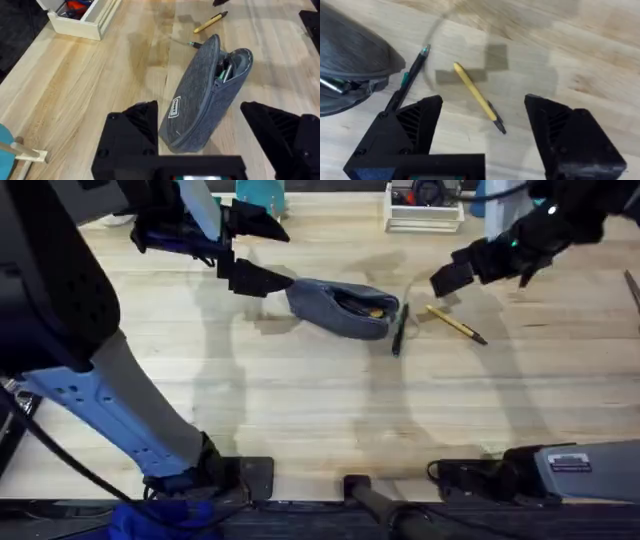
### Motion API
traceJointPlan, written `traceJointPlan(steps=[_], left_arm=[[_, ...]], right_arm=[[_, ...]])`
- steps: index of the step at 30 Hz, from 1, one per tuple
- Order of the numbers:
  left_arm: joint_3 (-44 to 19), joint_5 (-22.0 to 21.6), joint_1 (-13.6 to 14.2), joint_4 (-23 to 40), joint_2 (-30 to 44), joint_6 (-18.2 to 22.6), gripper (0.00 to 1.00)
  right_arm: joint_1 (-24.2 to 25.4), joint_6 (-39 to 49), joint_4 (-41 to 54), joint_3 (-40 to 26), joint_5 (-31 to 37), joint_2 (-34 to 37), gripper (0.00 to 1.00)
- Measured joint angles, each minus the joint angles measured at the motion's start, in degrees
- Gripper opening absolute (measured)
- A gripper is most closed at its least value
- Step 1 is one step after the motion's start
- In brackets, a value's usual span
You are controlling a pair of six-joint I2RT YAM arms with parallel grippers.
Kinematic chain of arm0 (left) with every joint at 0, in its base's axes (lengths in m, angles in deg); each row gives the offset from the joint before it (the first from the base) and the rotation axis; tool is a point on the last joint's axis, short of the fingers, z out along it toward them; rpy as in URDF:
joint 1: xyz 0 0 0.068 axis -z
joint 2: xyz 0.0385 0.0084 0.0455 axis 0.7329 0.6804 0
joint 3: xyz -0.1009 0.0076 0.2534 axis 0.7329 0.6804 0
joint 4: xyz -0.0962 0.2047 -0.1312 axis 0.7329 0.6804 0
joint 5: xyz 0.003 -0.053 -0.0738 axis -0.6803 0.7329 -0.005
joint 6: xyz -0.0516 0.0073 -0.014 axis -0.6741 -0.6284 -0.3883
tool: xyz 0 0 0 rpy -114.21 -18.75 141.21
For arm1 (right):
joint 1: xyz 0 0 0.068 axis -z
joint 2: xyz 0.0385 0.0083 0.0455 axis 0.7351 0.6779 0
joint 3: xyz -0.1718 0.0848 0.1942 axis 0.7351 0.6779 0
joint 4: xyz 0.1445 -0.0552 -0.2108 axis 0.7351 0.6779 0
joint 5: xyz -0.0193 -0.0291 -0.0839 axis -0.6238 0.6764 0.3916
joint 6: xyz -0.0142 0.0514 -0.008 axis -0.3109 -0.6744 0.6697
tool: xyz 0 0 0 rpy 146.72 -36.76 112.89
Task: Unzip the bag, pick up the pens from the table one at a time and place them inside, then zip the bag closed.
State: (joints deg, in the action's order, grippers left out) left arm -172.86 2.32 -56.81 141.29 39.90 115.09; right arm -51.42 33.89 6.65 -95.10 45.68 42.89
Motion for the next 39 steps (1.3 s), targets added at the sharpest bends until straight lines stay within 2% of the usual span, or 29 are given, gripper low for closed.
traceJointPlan(steps=[11, 19, 22, 25, 27, 34, 37, 39], left_arm=[[0.0, 0.0, 0.01, 0.0, 0.0, 0.0, 0.994], [0.0, 0.0, 0.01, 0.0, 0.0, 0.0, 0.994], [0.0, 0.0, -0.01, 0.0, 0.0, 0.0, 0.993], [0.0, 0.0, 0.01, 0.0, 0.0, 0.0, 0.993], [0.0, 0.0, 0.01, 0.0, 0.0, 0.0, 0.993], [0.0, 0.0, 0.01, 0.0, 0.0, 0.0, 0.994], [0.0, 0.0, 0.01, 0.0, 0.0, 0.0, 0.994], [0.0, 0.0, 0.01, 0.02, 0.0, 0.0, 0.994]], right_arm=[[0.0, 2.86, -8.4, 9.81, -2.02, 2.48, 0.996], [0.0, 3.48, -10.77, 10.85, -2.04, 6.4, 0.996], [0.15, 3.5, -10.89, 10.65, -2.45, 7.26, 0.961], [0.15, 3.55, -11.03, 10.61, -2.61, 7.37, 0.855], [0.15, 3.78, -11.08, 10.54, -2.69, 7.48, 0.72], [0.15, 3.96, -10.76, 10.41, -2.68, 7.52, 0.355], [0.15, 4.07, -10.48, 10.34, -2.63, 7.52, 0.121], [0.15, 4.09, -10.47, 10.22, -2.63, 7.52, 0.044]])
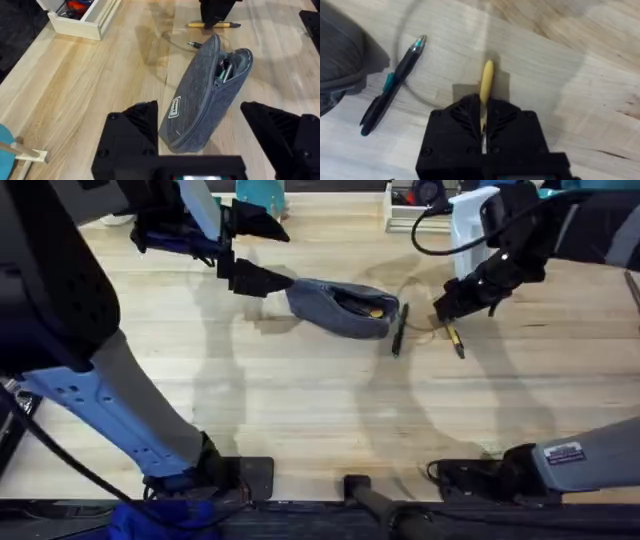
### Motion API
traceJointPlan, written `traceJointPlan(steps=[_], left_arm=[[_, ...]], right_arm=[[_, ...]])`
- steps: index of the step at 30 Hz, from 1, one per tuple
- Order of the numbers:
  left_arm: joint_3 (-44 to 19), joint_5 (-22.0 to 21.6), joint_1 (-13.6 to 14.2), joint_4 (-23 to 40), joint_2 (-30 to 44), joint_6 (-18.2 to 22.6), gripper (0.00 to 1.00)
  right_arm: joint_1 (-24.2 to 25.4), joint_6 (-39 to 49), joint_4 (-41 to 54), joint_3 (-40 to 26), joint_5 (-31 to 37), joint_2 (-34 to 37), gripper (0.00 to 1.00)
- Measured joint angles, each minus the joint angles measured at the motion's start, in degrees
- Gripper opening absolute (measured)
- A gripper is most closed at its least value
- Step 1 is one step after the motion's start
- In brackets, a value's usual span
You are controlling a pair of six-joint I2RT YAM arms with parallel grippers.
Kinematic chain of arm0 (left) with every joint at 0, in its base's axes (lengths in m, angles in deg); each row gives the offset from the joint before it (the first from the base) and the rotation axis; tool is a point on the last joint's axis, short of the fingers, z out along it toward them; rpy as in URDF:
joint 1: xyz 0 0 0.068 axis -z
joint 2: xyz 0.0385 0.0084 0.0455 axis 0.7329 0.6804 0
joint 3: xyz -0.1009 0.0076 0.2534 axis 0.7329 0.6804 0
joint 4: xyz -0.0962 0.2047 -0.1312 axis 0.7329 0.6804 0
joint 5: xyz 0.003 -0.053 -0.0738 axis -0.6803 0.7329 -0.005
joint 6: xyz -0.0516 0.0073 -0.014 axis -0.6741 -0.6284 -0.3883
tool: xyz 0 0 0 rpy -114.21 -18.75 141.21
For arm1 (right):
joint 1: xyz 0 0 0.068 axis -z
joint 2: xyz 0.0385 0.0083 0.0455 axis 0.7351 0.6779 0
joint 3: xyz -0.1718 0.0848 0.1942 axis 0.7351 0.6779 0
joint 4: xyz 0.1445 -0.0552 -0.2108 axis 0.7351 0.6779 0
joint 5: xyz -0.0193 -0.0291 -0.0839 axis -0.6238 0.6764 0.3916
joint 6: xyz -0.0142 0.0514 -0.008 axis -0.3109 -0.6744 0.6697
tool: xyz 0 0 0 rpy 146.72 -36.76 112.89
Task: Unzip the bag, pick up the pens from the table one at a time and place them inside, then zip the bag closed.
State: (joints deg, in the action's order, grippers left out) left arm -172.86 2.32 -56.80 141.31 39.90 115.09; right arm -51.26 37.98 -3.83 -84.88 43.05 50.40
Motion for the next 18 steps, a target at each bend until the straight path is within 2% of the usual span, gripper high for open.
traceJointPlan(steps=[11, 18], left_arm=[[0.0, 0.0, 0.0, -0.02, 0.0, 0.0, 0.994], [0.0, 0.0, 0.0, -0.02, 0.0, 0.0, 0.994]], right_arm=[[0.0, 0.0, 0.83, -1.27, 0.06, 0.66, 0.031], [0.0, 0.14, 2.45, -8.78, 0.12, 0.5, 0.031]])
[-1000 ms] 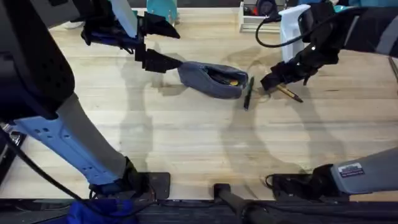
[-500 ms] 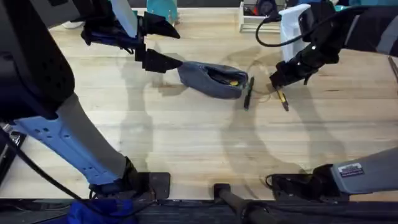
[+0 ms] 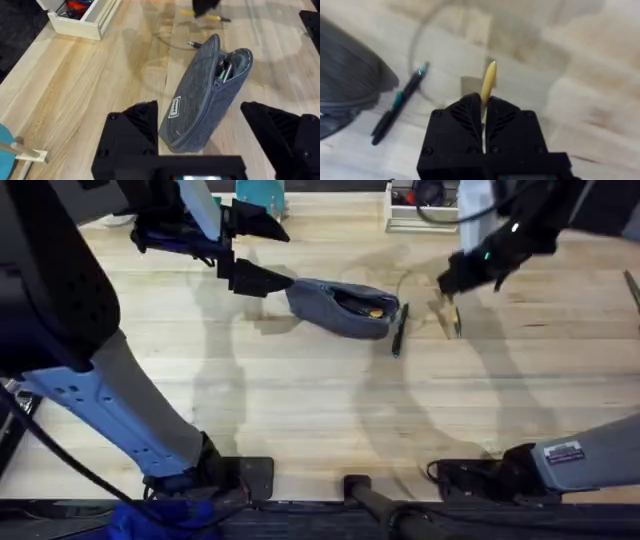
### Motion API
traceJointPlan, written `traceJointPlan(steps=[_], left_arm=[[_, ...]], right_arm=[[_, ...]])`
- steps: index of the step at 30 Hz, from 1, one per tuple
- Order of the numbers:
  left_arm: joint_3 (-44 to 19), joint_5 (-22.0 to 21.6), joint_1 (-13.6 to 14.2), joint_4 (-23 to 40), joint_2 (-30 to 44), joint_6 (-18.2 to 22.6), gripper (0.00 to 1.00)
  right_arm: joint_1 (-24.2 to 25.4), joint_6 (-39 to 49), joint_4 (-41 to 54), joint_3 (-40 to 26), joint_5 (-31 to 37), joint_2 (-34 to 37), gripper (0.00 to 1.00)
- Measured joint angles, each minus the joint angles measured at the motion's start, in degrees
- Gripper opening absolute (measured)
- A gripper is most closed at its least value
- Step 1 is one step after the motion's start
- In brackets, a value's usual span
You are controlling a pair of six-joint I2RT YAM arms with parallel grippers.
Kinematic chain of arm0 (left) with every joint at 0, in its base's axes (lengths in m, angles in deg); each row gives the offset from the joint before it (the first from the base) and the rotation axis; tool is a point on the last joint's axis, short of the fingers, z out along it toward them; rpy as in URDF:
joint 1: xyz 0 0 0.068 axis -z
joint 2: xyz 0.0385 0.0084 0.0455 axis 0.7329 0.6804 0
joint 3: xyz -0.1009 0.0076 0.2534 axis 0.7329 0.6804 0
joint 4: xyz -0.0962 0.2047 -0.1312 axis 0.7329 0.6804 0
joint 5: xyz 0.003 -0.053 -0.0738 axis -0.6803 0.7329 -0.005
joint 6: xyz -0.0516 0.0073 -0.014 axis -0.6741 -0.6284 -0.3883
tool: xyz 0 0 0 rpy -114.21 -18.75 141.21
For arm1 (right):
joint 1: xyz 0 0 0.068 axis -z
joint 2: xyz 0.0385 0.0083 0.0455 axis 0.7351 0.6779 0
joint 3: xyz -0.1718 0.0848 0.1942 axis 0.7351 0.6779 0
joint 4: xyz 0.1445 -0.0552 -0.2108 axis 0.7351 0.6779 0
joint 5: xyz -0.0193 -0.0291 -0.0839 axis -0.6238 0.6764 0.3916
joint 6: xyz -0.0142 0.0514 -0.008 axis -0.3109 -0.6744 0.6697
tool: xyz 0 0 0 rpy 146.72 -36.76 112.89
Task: Unzip the bag, pick up the pens from the table one at a time and place them inside, then zip the bag closed.
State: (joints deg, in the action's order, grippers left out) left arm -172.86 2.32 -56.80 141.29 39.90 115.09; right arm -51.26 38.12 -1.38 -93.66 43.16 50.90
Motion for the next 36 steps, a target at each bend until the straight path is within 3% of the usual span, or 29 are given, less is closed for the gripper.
traceJointPlan(steps=[9, 15, 25, 36], left_arm=[[0.0, 0.0, 0.0, 0.0, 0.0, 0.0, 0.994], [0.0, 0.0, 0.0, 0.0, 0.0, 0.0, 0.994], [0.0, 0.0, 0.0, 0.0, 0.0, 0.0, 0.994], [0.0, 0.0, 0.0, 0.0, 0.0, 0.0, 0.993]], right_arm=[[-1.72, 3.52, 5.59, -9.9, -8.43, -5.95, 0.031], [-5.97, 12.17, 8.24, -10.31, -12.29, -7.4, 0.031], [-15.49, 29.93, 13.44, -10.31, -13.21, -7.4, 0.031], [-19.36, 35.25, 15.01, -10.31, -13.21, -6.35, 0.032]])
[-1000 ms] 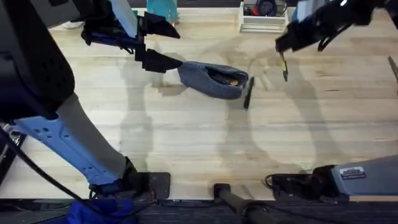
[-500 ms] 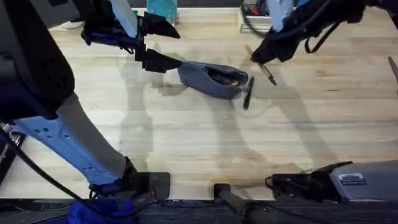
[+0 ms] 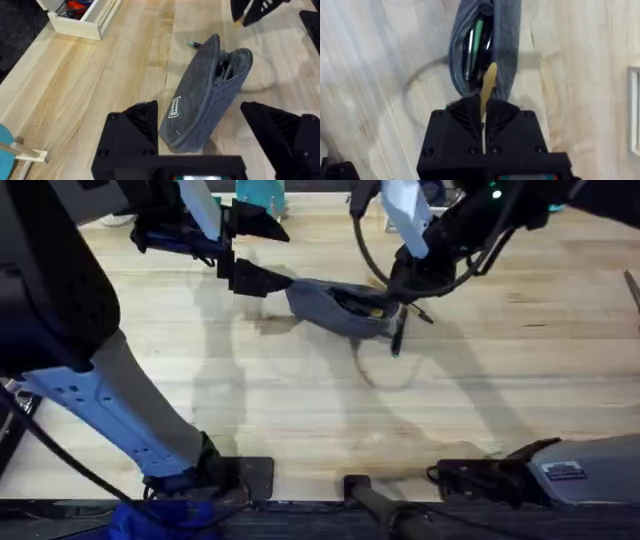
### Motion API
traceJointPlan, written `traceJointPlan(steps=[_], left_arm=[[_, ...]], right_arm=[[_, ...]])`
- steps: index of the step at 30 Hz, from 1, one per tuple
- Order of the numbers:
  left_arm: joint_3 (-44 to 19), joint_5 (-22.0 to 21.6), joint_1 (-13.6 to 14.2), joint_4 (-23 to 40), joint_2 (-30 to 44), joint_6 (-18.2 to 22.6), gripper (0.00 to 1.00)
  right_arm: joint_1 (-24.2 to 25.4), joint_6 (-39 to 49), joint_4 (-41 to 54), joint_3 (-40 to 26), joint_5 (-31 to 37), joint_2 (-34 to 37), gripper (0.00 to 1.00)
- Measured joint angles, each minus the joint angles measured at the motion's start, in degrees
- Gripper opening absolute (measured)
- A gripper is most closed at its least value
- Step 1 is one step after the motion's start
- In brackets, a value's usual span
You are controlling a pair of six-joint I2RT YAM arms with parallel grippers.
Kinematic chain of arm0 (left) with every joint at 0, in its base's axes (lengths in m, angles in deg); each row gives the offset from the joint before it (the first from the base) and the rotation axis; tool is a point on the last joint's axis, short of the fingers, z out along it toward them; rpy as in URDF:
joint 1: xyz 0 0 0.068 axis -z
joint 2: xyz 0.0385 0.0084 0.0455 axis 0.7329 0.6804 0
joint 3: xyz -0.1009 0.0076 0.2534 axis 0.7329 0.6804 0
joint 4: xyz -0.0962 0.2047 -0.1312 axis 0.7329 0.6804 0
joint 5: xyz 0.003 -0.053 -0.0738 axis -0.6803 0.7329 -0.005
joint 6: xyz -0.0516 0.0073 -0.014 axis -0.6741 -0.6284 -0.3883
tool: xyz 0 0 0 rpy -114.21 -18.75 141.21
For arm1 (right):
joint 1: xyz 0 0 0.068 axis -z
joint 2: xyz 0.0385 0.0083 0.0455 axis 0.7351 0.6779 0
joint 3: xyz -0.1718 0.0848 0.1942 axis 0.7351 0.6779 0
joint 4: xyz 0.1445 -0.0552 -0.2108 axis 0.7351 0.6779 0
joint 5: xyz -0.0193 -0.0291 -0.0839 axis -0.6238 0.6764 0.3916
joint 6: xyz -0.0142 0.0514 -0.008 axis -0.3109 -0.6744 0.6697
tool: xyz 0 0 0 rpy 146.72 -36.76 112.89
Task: Unzip the bag, pick up the pens from the table one at a time and place them inside, then zip the bag closed.
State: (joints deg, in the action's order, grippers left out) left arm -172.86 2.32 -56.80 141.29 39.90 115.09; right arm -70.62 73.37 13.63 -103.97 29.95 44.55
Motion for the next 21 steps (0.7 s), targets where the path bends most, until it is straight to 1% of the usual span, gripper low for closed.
traceJointPlan(steps=[12, 21], left_arm=[[0.0, 0.0, 0.0, 0.0, 0.0, 0.0, 0.993], [0.0, 0.0, 0.0, 0.0, 0.0, 0.0, 0.994]], right_arm=[[-2.83, 0.56, -2.62, 0.0, -0.02, 6.21, 0.034], [-3.28, 0.5, -2.88, 0.0, -0.04, 6.84, 0.034]])
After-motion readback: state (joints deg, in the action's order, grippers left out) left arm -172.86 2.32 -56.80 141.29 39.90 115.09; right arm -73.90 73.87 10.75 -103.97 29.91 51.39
